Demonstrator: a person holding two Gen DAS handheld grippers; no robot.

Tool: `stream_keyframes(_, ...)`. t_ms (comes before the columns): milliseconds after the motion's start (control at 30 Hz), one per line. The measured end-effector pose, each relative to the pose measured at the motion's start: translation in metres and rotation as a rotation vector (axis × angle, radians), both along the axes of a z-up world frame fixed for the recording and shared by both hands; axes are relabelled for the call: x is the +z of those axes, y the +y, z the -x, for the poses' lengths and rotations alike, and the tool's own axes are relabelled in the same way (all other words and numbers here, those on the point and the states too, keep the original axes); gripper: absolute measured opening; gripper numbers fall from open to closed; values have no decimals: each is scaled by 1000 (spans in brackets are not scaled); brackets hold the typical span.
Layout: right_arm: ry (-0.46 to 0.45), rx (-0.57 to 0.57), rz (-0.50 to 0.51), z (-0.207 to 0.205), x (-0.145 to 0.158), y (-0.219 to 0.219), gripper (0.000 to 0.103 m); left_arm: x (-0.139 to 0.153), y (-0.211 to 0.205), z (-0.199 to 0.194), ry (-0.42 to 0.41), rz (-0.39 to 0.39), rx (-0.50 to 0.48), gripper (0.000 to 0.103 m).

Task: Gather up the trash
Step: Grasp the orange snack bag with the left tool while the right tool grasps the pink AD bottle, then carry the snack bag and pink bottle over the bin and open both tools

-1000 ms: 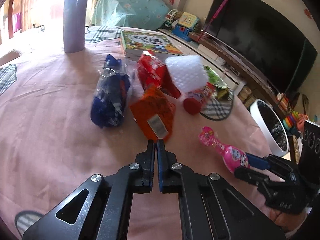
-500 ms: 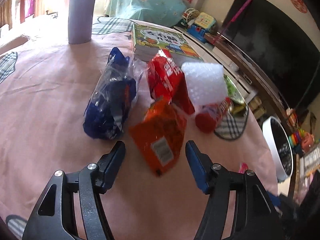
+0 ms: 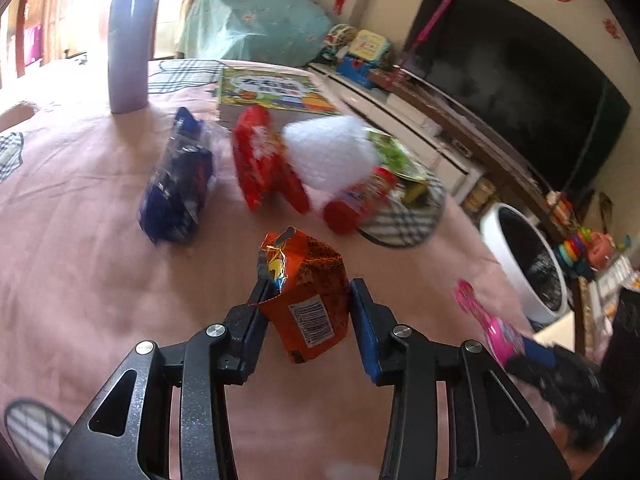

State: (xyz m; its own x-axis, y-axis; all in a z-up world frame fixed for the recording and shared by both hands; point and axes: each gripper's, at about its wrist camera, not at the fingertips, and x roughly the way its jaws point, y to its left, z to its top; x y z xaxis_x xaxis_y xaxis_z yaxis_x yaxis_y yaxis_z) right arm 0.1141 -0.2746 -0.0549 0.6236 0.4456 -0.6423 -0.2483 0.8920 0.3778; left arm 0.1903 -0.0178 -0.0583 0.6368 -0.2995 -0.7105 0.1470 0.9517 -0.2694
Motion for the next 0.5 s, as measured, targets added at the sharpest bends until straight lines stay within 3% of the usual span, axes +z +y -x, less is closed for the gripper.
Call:
stream_keyframes(200, -15, -41, -26, 11, 5, -23, 42, 13, -26, 33, -32, -5, -87, 38)
stream_keyframes(500, -44, -112, -62, 23, 12, -51, 41, 18, -68, 52, -35, -12, -191, 38)
